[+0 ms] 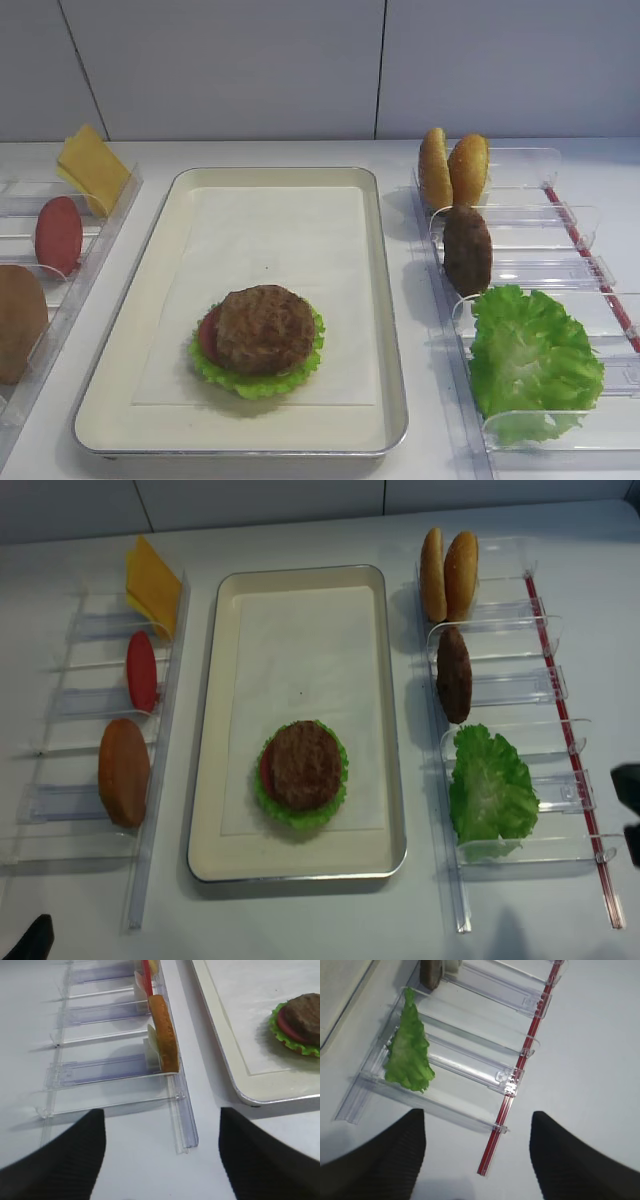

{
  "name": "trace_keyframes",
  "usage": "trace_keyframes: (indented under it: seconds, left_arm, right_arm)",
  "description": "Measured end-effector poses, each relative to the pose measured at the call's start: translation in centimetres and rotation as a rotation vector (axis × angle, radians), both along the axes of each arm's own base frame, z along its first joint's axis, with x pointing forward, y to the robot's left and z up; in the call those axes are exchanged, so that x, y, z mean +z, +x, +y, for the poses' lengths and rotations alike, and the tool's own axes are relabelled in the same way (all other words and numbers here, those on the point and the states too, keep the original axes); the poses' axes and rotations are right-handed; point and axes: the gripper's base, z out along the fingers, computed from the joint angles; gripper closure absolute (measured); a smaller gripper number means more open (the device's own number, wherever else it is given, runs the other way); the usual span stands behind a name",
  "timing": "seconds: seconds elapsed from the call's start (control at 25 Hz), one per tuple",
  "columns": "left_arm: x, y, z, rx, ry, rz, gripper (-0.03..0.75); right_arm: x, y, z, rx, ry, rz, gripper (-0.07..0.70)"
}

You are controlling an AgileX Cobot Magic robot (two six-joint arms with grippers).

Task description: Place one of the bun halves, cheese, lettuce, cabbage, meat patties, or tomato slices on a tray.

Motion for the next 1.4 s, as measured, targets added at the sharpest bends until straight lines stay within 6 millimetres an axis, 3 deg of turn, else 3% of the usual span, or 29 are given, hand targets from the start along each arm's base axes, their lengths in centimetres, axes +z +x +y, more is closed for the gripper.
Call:
trace_keyframes:
  seconds: [0.48,0.88,1.4]
  left_arm:
    - [0.0,0.0,0.0,0.0,0.0,0.0,0.276]
    - [0.0,0.0,0.0,0.0,0.0,0.0,0.276]
    - [0.0,0.0,0.0,0.001,-0.002,0.0,0.276]
  right_arm:
    - [-5.9,-5.1,-2.0,-0.004,0.045,-0.116,0.154]
    - [-5.9,-9.3,-3.7,-0.022,0.165,-0.373,0.154]
    - [-6.0,-9.6,-4.0,-0.042,0.169,-0.391,0.154]
